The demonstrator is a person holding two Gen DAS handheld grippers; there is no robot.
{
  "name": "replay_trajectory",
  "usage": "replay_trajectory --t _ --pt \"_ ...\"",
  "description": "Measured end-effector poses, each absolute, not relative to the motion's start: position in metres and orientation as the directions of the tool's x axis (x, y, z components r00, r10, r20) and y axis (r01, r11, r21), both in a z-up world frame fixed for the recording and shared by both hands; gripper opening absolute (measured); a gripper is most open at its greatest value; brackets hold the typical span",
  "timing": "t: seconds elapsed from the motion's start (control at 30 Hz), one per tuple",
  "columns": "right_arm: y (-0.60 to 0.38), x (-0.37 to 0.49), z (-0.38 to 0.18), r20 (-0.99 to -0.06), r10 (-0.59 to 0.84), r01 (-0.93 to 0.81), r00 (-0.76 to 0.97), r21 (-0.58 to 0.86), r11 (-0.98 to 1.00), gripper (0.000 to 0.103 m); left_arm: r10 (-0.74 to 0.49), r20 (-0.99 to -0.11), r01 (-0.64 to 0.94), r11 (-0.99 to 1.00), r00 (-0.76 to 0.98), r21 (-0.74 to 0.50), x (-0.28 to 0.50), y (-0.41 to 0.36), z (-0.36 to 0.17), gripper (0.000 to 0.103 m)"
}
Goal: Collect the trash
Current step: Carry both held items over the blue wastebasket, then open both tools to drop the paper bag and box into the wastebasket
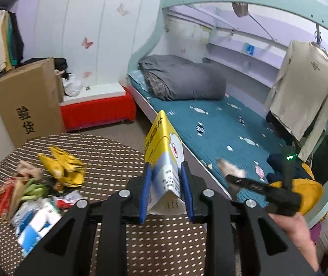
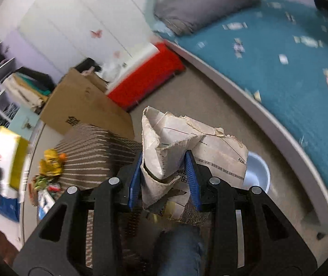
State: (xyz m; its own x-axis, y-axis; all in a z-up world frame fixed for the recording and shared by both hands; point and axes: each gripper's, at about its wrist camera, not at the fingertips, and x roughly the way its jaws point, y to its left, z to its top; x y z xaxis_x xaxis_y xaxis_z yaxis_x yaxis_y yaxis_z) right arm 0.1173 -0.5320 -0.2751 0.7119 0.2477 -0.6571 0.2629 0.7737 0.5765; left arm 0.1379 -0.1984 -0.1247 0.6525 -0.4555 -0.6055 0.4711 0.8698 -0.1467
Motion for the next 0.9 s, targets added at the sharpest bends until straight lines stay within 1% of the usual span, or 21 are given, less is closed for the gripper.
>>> replay_trajectory --t 0.17,0.2,0.23,0.27,0.3,0.33,0.37,0.4,0.43,0.57,0.73,0.83,0.9 --pt "-0.557 0.139 -0.339 -0.701 0.295 0.335 0.65 0.612 0.716 0.038 -0.464 -0.65 0.511 0.849 0.602 -0.133 0.152 -0.236 -0.143 0.025" --pt "-0.562 0.144 -0.354 -0.708 0.307 0.352 0.635 0.62 0.702 0.039 -0.465 -0.662 0.524 0.842 0.587 -0.127 0.156 -0.247 -0.148 0.025" --pt "-0.567 0.148 -0.367 -0.713 0.323 0.362 0.623 0.629 0.689 0.043 -0.467 -0.67 0.533 0.837 0.577 -0.125 0.158 -0.255 -0.151 0.025" --pt "-0.57 0.151 -0.376 -0.717 0.332 0.373 0.613 0.632 0.679 0.044 -0.469 -0.681 0.543 0.831 0.563 -0.123 0.161 -0.264 -0.156 0.025" --pt "-0.575 0.155 -0.389 -0.728 0.34 0.394 0.595 0.633 0.667 0.05 -0.471 -0.693 0.556 0.822 0.546 -0.121 0.164 -0.275 -0.163 0.025" --pt "-0.58 0.157 -0.399 -0.734 0.345 0.412 0.585 0.635 0.653 0.058 -0.471 -0.701 0.564 0.817 0.535 -0.119 0.166 -0.283 -0.167 0.025" --pt "-0.586 0.158 -0.408 -0.734 0.353 0.428 0.58 0.644 0.634 0.063 -0.471 -0.712 0.574 0.81 0.52 -0.116 0.169 -0.292 -0.173 0.025" --pt "-0.591 0.157 -0.413 -0.733 0.357 0.441 0.58 0.65 0.619 0.071 -0.47 -0.723 0.583 0.804 0.506 -0.115 0.172 -0.3 -0.178 0.025" --pt "-0.596 0.155 -0.417 -0.734 0.354 0.457 0.58 0.652 0.605 0.072 -0.468 -0.738 0.594 0.796 0.486 -0.114 0.175 -0.311 -0.186 0.025" --pt "-0.607 0.143 -0.41 -0.722 0.335 0.462 0.606 0.662 0.59 0.073 -0.454 -0.786 0.623 0.774 0.419 -0.115 0.184 -0.344 -0.212 0.025" --pt "-0.622 0.118 -0.384 -0.685 0.284 0.45 0.671 0.681 0.577 0.085 -0.428 -0.842 0.653 0.747 0.327 -0.126 0.196 -0.379 -0.245 0.025" --pt "-0.627 0.104 -0.366 -0.661 0.251 0.437 0.707 0.688 0.58 0.087 -0.414 -0.86 0.657 0.743 0.298 -0.129 0.204 -0.394 -0.258 0.027" --pt "-0.631 0.096 -0.354 -0.647 0.234 0.43 0.726 0.692 0.579 0.089 -0.409 -0.873 0.676 0.725 0.268 -0.132 0.207 -0.405 -0.266 0.032"
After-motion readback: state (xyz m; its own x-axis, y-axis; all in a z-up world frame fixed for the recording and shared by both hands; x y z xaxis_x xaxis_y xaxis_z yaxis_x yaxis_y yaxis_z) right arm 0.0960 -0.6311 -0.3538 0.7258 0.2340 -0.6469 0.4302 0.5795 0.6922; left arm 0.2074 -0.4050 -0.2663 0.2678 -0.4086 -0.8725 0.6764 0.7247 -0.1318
